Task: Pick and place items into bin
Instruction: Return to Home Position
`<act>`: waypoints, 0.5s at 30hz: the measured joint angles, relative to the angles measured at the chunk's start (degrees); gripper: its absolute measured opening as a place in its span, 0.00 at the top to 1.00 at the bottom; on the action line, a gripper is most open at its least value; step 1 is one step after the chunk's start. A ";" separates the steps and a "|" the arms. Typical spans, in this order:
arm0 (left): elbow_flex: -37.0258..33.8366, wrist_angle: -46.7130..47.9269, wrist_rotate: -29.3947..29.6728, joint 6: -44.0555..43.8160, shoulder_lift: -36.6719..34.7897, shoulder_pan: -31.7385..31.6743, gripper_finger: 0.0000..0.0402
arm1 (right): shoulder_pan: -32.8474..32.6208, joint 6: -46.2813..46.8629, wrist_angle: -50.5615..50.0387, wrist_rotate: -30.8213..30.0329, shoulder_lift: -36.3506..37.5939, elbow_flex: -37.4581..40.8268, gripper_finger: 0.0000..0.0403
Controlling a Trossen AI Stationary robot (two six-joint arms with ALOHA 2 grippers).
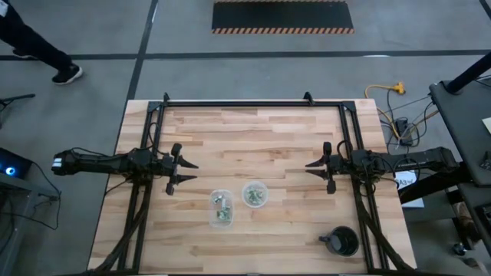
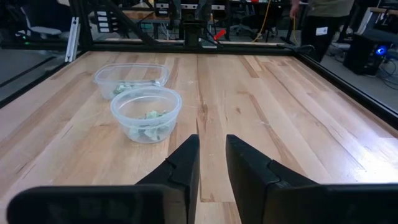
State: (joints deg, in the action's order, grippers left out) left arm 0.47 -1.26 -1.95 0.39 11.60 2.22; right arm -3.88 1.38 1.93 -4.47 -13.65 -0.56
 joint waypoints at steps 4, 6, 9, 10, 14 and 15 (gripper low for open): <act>0.00 0.00 0.02 0.00 0.00 0.00 0.63 | 0.00 -0.02 0.00 0.00 0.00 0.00 0.83; 0.00 0.00 0.02 0.00 0.00 0.00 0.63 | 0.00 0.03 0.00 -0.02 0.00 0.00 0.82; 0.00 0.00 0.00 0.00 0.00 0.02 0.63 | 0.00 0.06 0.00 -0.02 0.00 0.00 0.81; 0.00 0.01 0.00 0.00 0.00 0.01 0.63 | 0.00 0.06 0.00 0.00 -0.02 0.00 0.80; -0.02 0.00 0.02 0.01 0.00 0.02 0.63 | 0.00 0.04 0.00 -0.01 -0.02 0.00 0.79; 0.00 0.00 0.02 0.00 0.00 0.00 0.63 | 0.01 -0.01 0.00 -0.01 -0.02 0.00 0.79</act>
State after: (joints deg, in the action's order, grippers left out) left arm 0.47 -1.26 -1.93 0.38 11.60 2.22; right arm -3.87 1.36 1.93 -4.48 -13.67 -0.56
